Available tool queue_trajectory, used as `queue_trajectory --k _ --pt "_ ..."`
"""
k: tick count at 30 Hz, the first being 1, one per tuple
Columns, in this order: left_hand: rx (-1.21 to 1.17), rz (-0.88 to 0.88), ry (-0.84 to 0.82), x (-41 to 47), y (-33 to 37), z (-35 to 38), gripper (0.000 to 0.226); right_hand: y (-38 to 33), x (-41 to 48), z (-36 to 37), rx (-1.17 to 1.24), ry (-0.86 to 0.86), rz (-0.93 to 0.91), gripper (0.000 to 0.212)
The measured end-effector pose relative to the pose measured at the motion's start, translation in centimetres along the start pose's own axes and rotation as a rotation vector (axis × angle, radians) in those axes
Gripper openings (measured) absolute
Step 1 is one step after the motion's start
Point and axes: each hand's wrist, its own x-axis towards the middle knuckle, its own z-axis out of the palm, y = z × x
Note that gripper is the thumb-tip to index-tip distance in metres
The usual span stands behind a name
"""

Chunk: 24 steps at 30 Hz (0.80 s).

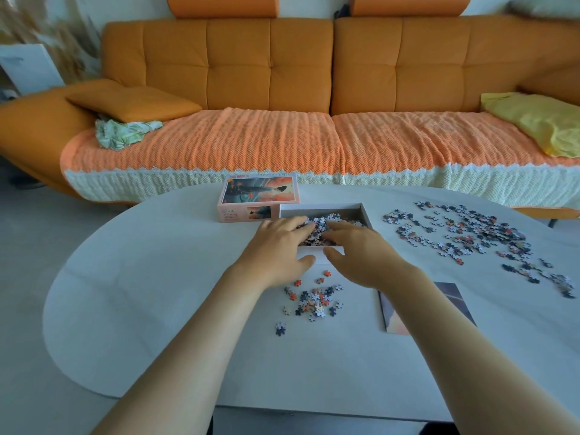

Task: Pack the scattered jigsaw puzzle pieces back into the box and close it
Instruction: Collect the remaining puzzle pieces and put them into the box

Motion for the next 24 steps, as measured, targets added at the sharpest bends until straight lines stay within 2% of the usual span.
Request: queue_trajectory --k 4,5,7,10,13,15,18,21,24 --pt "-0.083 0.073 0.223 -0.8 -0.5 -0.2 0.043 -0.3 -0.3 -0.2 0.105 0.266 -0.153 0.033" --pt "-0.104 0.083 0.260 -1.2 -0.4 -0.4 0.035 -0.6 -0.5 -0.5 0.123 0.295 -0.172 0.033" --pt "-0.164 0.071 0.270 -2.2 -0.1 -1.0 0.019 -1.4 -1.1 -1.1 0.132 0.248 -0.198 0.033" --pt "-0.228 0.040 0.183 -3.7 0.2 -1.2 0.009 -2.2 -2.1 -0.9 0.096 0.007 -0.167 0.032" --pt "-0.211 -0.037 -0.046 -5.1 0.0 -0.5 0.032 -2.3 -3.0 0.3 0.046 -0.132 -0.063 0.037" --pt "-0.222 -0.054 -0.153 -5.8 0.0 0.0 0.042 -2.3 -3.5 0.8 0.012 -0.154 -0.030 0.045" --pt "-0.295 -0.030 -0.190 -6.5 0.5 0.1 0.031 -2.6 -4.2 0.8 0.050 -0.171 -0.058 0.050" --pt "-0.359 -0.040 -0.210 -6.8 0.7 -0.4 0.026 -2.7 -4.8 0.3 0.096 -0.169 -0.067 0.044" --pt "-0.325 -0.095 -0.271 -7.6 -0.2 -1.3 0.045 -2.3 -5.5 -0.6 0.135 -0.176 -0.012 0.039"
